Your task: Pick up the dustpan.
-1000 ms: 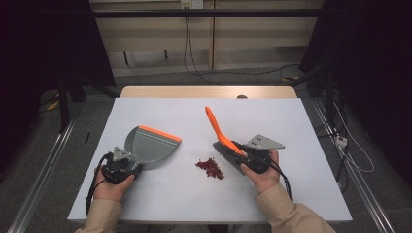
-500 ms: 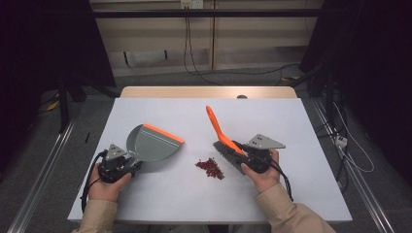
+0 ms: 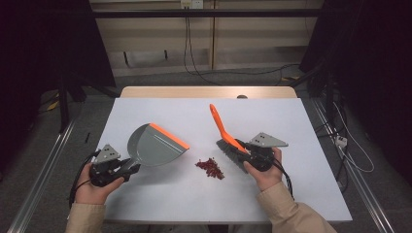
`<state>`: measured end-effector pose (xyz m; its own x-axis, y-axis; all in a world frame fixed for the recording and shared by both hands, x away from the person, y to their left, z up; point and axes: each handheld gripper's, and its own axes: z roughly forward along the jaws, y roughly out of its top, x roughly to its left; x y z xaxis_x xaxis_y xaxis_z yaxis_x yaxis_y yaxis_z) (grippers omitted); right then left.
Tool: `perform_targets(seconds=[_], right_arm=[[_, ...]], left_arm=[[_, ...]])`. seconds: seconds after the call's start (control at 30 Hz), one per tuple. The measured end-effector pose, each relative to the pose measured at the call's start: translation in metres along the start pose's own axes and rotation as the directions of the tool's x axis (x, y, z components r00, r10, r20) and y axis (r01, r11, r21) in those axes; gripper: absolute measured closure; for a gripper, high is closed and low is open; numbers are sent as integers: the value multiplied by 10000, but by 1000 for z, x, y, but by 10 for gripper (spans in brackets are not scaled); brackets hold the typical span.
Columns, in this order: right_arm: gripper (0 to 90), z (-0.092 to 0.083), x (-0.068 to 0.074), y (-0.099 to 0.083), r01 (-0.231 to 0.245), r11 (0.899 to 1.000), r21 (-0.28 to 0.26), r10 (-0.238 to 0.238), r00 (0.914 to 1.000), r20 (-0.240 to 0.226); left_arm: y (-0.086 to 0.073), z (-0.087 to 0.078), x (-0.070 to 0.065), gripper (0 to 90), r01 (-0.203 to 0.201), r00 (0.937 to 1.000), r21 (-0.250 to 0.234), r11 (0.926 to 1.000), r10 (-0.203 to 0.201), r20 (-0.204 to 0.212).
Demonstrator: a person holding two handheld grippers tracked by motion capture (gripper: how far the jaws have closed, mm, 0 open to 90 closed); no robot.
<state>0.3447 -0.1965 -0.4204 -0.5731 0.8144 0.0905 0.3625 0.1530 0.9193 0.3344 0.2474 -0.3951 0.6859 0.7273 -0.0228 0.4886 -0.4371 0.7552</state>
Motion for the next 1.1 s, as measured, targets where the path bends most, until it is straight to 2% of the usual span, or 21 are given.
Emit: perform_targets(seconds=[0.07,0.23,0.5,0.77,0.93,1.0,1.03,1.07,1.1], right_arm=[[712,0,-2,0,-4,10000,7,4,10000,40],[712,0,-3,1,-72,10000,-17,72,9999,92],[712,0,-6,0,-133,9999,34,133,9998,133],[712,3,-7,-1,-185,9997,158,182,9997,184],[712,6,-6,-3,-177,9994,290,170,9996,235],[712,7,-5,-3,-160,9993,327,153,9996,230],[712,8,-5,-4,-182,9993,340,173,9995,266],[713,9,-4,-4,-191,9990,410,178,9994,309],[712,10,-3,-4,-76,9990,434,61,9994,331]], left_arm=[[1,-4,-1,630,-13,9998,-86,10000,15,211],[0,-10,-4,631,-309,9986,-65,9995,311,429],[-2,-14,-9,631,-797,9923,-40,9968,797,946],[-8,-18,-12,630,-1163,9814,48,9932,1142,1543],[-12,-19,-15,630,-1388,9727,65,9903,1351,1886],[-13,-18,-17,630,-1599,9670,239,9868,1517,2045],[-14,-17,-19,630,-1612,9682,320,9864,1517,1989],[-15,-14,-21,630,-1600,9642,342,9865,1488,2194],[-16,-13,-22,630,-1717,9618,373,9844,1593,2224]])
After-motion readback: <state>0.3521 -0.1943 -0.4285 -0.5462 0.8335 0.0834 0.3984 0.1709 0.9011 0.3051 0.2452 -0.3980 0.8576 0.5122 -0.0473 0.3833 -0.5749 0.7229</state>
